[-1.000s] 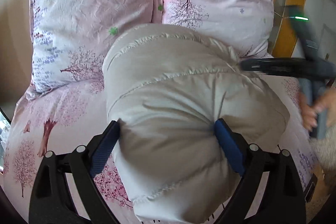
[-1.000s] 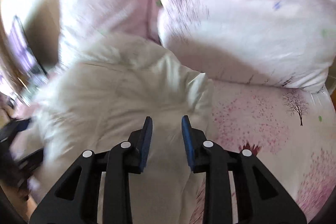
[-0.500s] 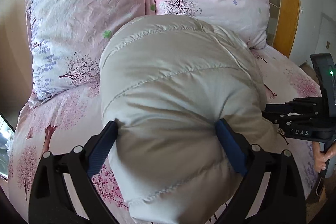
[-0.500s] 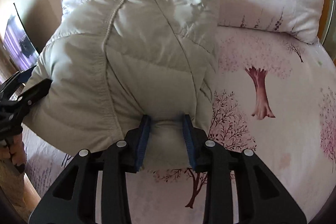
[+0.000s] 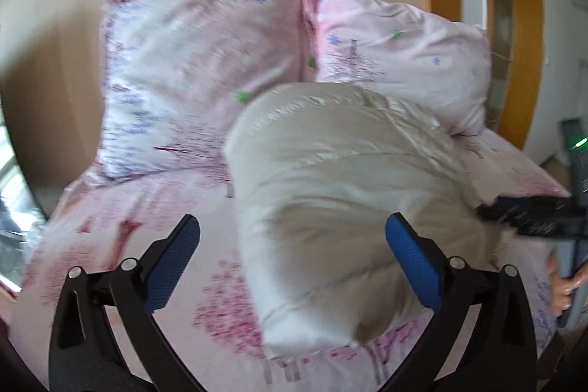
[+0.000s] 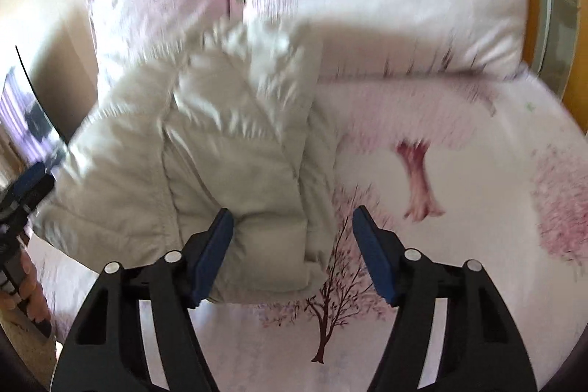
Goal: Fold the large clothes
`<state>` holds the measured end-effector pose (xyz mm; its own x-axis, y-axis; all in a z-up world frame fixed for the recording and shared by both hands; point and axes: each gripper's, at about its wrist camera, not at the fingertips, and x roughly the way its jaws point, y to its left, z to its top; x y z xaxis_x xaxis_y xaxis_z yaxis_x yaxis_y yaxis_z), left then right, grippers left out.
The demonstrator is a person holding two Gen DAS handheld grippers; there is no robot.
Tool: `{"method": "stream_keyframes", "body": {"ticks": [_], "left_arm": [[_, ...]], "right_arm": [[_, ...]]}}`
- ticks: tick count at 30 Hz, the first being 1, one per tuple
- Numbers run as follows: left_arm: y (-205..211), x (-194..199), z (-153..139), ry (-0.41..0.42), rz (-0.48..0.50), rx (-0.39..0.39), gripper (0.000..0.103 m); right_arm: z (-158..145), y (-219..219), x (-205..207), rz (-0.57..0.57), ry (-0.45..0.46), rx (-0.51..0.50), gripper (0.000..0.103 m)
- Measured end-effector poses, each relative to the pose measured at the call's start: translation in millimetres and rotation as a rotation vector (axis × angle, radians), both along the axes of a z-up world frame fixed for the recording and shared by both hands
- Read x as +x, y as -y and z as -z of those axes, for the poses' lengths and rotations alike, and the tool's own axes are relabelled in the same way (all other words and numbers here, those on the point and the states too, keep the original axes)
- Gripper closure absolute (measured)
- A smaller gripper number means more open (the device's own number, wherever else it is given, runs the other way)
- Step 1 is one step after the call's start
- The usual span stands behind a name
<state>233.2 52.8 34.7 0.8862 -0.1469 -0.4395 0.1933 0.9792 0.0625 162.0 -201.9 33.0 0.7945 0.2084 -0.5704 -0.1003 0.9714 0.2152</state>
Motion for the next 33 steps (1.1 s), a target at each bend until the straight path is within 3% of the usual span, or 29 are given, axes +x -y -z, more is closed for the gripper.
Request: {"method": "stream_keyframes", "body": {"ticks": [5, 7, 9, 12, 14, 16, 19, 21, 25, 33], "left_arm": [[-1, -6, 4, -0.004, -0.060, 0.065, 0.002], [-2, -8, 6, -0.010, -0.070, 0.065, 0.002], [-4, -9, 6, -0.018, -0.073, 0.055, 0.002], [-8, -16, 7, -0.046, -0.102, 0.059, 0.002], [-12, -23, 8, -0.055, -0.128, 0.062, 0.002], [-20, -34, 9, -0.063, -0.130, 0.033, 0.002], [-28, -46, 12, -0.107, -0.147, 0.008, 0.002], [-31, -53, 16, -0.129, -0.152, 0.005, 0.002], [-35, -61, 25, -0.201, -0.193, 0.031, 0.002], [-39, -73, 32, -0.247, -0.198, 0.015, 0.002]], "right_arm": [[-15, -14, -17, -0.063, 0.102, 0.010, 0.049], [-7, -26, -10, -0.083, 0.067, -0.043, 0.055], [17, -34, 9, -0.080, -0.036, -0.103, 0.055], [20, -27, 10, -0.067, -0.047, -0.046, 0.055], [8, -23, -6, -0.047, 0.005, -0.040, 0.046], [-1, -19, -22, -0.031, 0.056, -0.026, 0.015], [-13, -16, -48, -0.008, 0.133, -0.029, 0.001], [-19, -16, -61, 0.013, 0.161, -0.042, 0.001], [-22, -24, -73, 0.062, 0.102, -0.094, 0.001], [-11, -43, -90, -0.003, 0.044, -0.106, 0.001]]}}
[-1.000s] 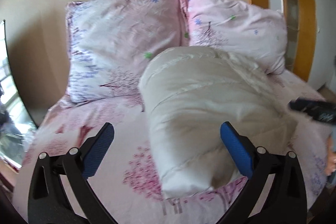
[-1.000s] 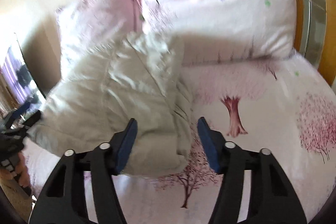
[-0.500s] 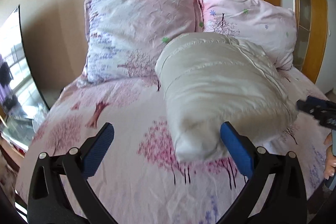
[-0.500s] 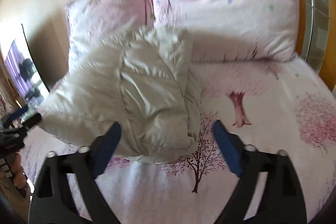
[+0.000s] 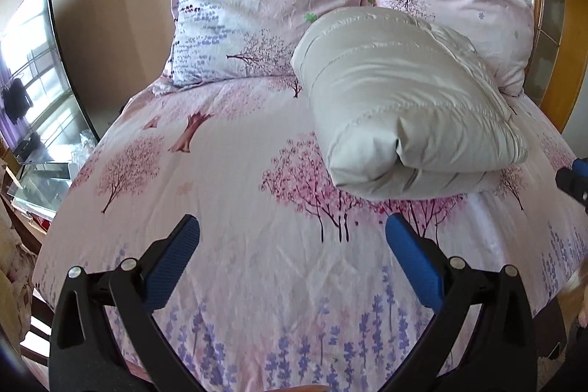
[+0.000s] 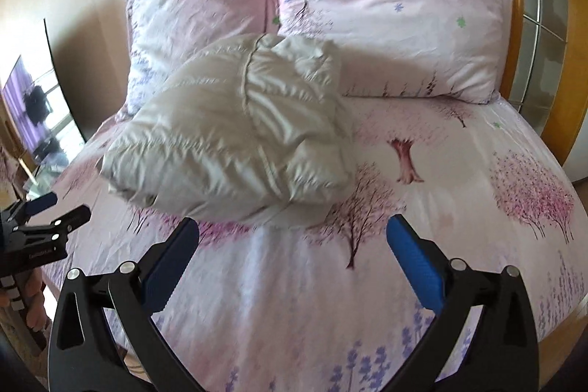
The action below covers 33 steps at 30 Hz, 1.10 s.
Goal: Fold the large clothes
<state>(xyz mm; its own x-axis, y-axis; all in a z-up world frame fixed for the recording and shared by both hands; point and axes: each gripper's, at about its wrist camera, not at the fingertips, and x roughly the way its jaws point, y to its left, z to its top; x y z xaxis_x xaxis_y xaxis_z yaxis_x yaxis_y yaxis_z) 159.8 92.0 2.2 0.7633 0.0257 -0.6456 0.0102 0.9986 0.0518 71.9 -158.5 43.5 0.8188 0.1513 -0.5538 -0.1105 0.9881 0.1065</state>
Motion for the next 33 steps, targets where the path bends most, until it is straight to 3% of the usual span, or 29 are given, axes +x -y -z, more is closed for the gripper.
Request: {"method": "stream_keyframes", "body": {"ticks": [4, 24, 33], "left_arm": [[5, -1, 4, -0.021, 0.018, 0.001, 0.002], [15, 15, 25, -0.159, 0.024, 0.060, 0.002], [15, 19, 30, -0.183, 0.025, 0.064, 0.002]], "right_arm": [[5, -9, -2, 0.014, -0.032, -0.054, 0.001], [37, -29, 13, 0.015, -0.215, -0.137, 0.001], [41, -31, 16, 0.022, -0.242, -0.151, 0.001]]}}
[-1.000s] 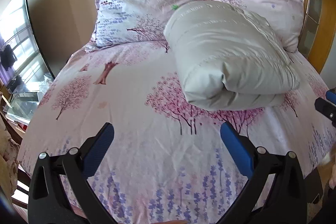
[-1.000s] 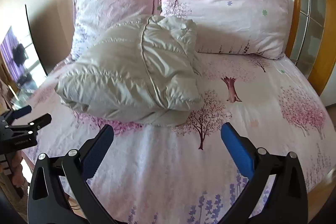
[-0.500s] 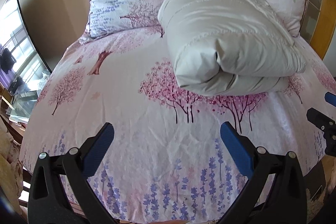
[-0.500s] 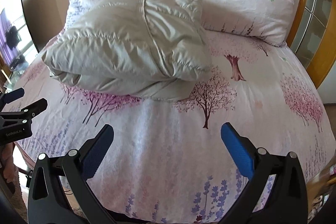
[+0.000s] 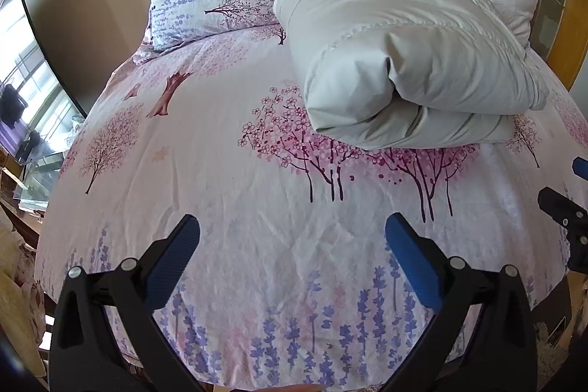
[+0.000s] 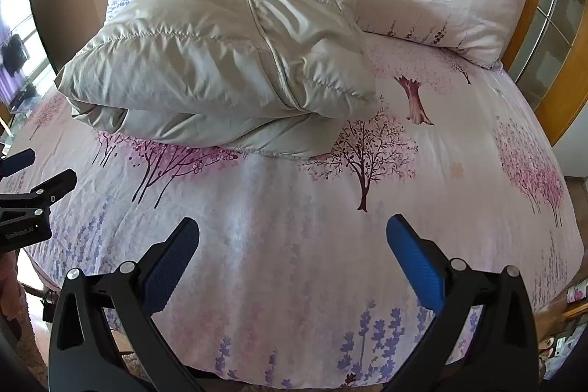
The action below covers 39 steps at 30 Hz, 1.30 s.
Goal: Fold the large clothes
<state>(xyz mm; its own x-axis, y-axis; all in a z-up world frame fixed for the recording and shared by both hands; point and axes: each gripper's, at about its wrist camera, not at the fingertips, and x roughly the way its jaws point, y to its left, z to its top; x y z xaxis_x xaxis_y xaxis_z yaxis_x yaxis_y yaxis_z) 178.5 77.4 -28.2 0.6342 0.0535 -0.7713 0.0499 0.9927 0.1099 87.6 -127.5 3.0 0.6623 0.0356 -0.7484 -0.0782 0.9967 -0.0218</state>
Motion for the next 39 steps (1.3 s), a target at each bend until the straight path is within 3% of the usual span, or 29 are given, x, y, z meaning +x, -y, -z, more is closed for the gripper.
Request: {"method": "stream_keyframes", "body": {"ticks": [39], "left_arm": [[2.9, 2.2, 3.2, -0.006, 0.001, 0.002, 0.002]], "right_arm": [[9.1, 3.8, 6.8, 0.003, -0.019, 0.013, 0.001]]}}
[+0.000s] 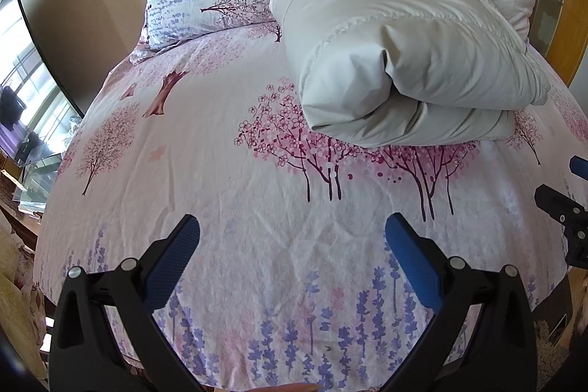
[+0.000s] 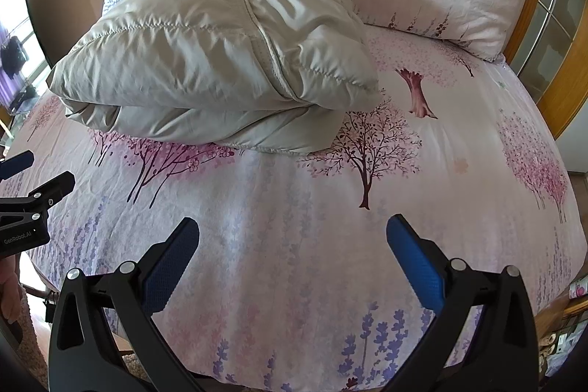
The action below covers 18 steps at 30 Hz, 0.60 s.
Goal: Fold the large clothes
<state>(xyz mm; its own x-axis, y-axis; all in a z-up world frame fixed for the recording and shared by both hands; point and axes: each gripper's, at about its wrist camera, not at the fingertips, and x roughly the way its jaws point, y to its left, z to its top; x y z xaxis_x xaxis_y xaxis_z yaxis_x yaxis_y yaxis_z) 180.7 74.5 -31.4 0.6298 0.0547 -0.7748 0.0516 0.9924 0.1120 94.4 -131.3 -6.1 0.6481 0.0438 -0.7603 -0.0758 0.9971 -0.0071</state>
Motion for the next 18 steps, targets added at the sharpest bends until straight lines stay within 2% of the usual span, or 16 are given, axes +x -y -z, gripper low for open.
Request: {"method": "stream_keyframes", "body": {"ticks": [18], "left_arm": [[0.4, 1.1, 6.4, -0.007, 0.006, 0.001, 0.002]], "right_arm": [[1.8, -1.1, 1.2, 0.003, -0.005, 0.003, 0.001]]}}
